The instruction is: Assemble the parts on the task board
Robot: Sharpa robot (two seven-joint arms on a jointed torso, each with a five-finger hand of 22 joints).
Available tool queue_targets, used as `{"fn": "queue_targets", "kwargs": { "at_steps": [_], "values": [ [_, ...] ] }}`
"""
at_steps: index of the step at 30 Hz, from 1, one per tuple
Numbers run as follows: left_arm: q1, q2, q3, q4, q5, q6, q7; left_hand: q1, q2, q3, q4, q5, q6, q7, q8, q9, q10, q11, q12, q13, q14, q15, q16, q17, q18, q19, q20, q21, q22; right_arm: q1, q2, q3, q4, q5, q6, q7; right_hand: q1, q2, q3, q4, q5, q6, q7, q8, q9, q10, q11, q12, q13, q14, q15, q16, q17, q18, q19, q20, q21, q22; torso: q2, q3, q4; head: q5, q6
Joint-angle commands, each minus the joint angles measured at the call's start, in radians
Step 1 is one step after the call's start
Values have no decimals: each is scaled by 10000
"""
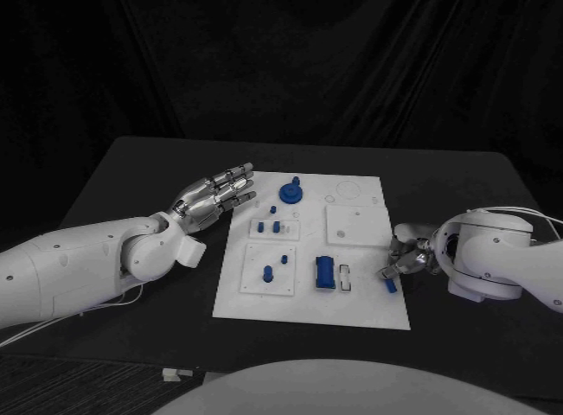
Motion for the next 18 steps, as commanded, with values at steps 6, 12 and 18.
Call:
{"fn": "queue_targets", "kwargs": {
  "at_steps": [6, 12, 18],
  "values": [
    [-18, 39, 9, -20, 8, 142, 64, 56, 27, 86, -35, 57, -22, 59, 35, 7, -23, 108, 75, 16, 6, 47, 55, 11, -186, 21, 82, 55, 5, -15, -209, -46, 283, 2729, -985, -6, -534, -106, 1356, -927, 379, -73, -101, 219, 71, 1032, -64, 25, 2635, 1023, -73, 26, 2634, -146, 505, 32, 120, 1995, -10, 3, -5, -8, -2],
    [-19, 35, 9, -23, 8, 130, 38, 53, 26, 92, -39, 57, -21, 47, 35, 7, -21, 124, 93, 19, 5, 46, 55, 11, -185, 21, 82, 55, 4, 36, -157, -45, 353, 3848, -1277, 109, -772, -158, 1610, -997, 285, -124, -103, 295, 110, 1032, -66, 25, 2635, 1023, -75, 26, 2634, -144, 503, 28, 110, 1991, -13, 3, -10, -36, -2],
    [-20, 34, 9, -23, 8, 123, 27, 48, 23, 95, -42, 57, -16, 34, 36, 8, -17, 139, 112, 22, 6, 45, 61, 12, -184, 20, 82, 54, 1, 48, 78, -45, 257, 4361, -1514, 183, -933, -137, 1732, -988, 189, -169, -97, 333, 129, 1032, -61, 25, 2635, 1023, -71, 26, 2634, -139, 497, 30, 88, 1985, -7, 0, -4, -43, -2]
  ]
}}
